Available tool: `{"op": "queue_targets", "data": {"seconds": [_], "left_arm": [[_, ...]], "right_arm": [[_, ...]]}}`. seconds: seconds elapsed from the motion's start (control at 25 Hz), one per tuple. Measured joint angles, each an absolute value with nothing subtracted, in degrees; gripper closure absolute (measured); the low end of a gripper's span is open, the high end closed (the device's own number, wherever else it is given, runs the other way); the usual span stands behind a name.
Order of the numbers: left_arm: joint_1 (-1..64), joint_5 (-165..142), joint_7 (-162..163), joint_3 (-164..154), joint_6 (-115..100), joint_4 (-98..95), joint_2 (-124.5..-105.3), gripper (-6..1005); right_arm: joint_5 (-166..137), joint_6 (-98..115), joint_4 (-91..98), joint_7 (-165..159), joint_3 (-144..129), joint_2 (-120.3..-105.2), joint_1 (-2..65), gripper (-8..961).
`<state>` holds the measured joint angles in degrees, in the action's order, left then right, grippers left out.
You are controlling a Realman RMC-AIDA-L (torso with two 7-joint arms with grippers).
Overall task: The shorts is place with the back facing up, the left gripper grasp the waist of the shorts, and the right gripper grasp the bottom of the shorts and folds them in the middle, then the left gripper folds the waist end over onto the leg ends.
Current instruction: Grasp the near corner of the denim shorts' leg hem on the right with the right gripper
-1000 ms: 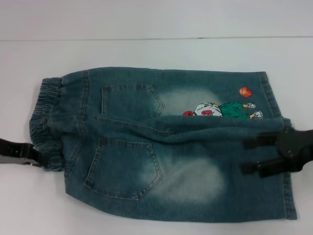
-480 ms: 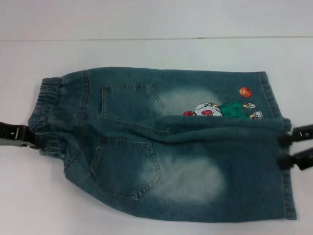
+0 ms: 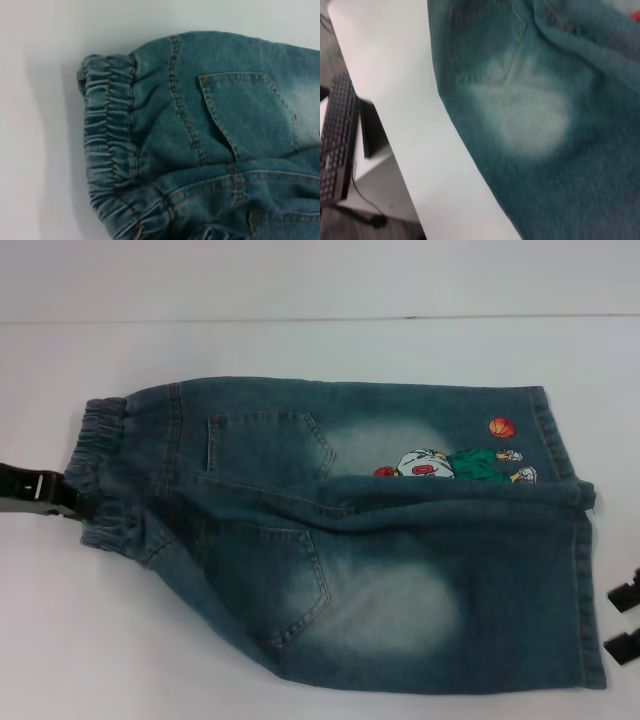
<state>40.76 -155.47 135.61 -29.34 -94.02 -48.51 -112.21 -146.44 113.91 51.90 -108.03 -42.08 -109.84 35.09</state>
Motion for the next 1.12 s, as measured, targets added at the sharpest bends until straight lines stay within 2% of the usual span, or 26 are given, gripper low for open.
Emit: {"op": "queue_targets", "data": {"seconds": [0.6, 1.12], "left_arm": [[41.79, -155.48, 137.50, -29.37, -93.25, -48.53, -112.37, 951], [42.43, -155.48, 137.64, -29.35, -93.25, -48.61, -112.67, 952]], "right_arm": [[-155.24, 113.81, 46.62, -107.42, -48.13, -110.06, 37.61, 12], [-155.84, 112.89, 46.16, -107.91, -51.74, -111.21, 38.55, 13]]}}
